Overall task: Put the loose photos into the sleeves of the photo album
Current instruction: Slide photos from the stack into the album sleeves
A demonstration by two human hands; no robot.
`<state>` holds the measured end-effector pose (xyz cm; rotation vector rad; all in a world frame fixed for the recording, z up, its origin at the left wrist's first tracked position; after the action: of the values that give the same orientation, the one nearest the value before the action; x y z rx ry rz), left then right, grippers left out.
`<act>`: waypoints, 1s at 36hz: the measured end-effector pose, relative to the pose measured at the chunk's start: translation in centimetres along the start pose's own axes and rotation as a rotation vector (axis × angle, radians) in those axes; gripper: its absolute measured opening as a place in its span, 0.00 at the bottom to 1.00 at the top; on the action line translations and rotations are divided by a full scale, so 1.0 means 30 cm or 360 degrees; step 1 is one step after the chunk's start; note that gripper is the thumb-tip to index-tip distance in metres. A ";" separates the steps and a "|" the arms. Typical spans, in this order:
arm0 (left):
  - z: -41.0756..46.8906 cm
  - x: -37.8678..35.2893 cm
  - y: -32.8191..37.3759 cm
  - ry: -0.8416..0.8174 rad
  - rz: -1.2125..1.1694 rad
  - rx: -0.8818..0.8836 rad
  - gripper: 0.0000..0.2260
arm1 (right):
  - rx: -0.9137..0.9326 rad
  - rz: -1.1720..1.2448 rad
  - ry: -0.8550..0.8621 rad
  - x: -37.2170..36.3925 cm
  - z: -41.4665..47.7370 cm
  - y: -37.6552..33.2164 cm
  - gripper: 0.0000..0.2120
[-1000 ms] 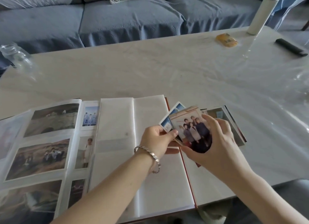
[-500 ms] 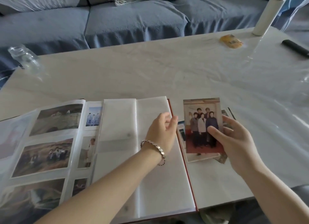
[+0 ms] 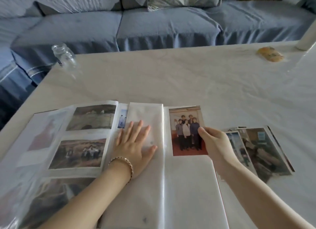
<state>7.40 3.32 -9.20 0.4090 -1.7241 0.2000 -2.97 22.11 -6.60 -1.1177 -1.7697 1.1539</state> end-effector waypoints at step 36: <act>0.004 -0.015 -0.006 0.0125 -0.0157 0.0025 0.37 | 0.0526 -0.0327 0.0338 -0.118 0.063 -0.034 0.04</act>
<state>7.42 3.18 -9.67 0.4907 -1.6220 0.1564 -3.68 18.04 -6.65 -0.8089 -1.4311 1.1081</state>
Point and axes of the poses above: each hand's wrist, its own z-axis towards the middle knuckle, its own x-axis out of the back of the hand, y = z × x, the point moved 2 cm from there along z, towards the middle knuckle, and after that the axes turned 3 degrees about -y, right-handed, at the moved point
